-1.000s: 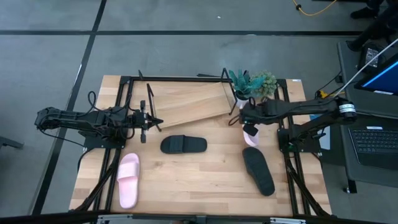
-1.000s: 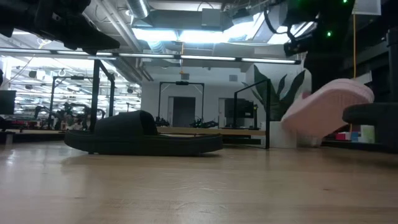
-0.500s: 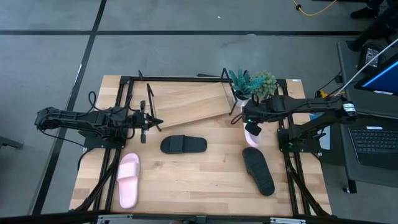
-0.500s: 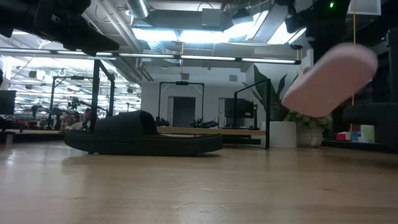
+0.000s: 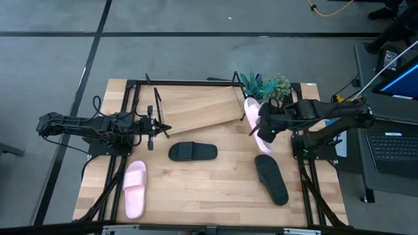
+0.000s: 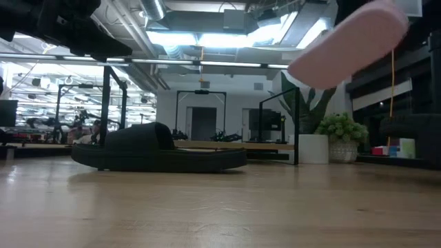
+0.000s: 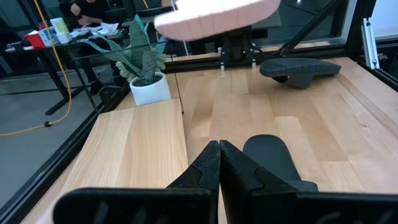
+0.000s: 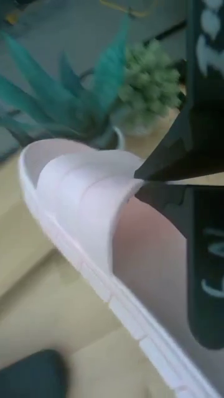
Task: Pick and place slides into the shelf
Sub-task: Put the top pink slide on the shelf
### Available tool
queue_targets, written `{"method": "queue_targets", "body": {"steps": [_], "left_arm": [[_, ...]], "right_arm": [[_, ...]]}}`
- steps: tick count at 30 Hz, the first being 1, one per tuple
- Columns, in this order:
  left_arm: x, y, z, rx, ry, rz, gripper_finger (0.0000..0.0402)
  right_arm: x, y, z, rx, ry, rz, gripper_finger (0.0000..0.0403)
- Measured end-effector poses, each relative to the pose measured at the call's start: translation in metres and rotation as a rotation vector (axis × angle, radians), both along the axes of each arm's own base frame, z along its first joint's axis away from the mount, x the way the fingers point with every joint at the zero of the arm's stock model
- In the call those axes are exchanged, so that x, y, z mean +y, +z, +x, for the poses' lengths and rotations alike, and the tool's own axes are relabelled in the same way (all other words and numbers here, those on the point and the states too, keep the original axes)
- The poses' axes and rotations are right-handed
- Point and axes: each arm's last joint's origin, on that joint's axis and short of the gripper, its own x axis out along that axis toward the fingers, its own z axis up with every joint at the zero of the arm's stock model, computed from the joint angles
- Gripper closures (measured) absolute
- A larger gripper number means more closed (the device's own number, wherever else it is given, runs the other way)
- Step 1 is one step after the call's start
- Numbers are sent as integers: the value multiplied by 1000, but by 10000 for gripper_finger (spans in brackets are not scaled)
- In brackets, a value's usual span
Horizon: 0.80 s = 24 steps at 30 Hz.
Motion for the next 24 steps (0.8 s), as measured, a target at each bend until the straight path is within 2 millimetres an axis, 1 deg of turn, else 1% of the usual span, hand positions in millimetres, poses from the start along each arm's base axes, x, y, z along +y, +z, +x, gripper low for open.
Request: {"method": "queue_targets", "body": {"steps": [4,7,9,15,18,24], "left_arm": [[0,0,0,0,0,0,401],[0,0,0,0,0,0,401],[0,0,0,1,0,0,401],[0,0,0,0,0,0,401],[0,0,0,0,0,-1,401],[0,0,0,-2,0,-1,401]], "right_arm": [[2,13,-1,-36,28,-77,396],[1,17,3,-61,58,-143,396],[1,19,8,-78,93,-194,396],[-8,28,33,-173,134,-349,396],[-17,28,46,-156,152,-405,396],[-42,14,69,-55,139,-459,397]]}}
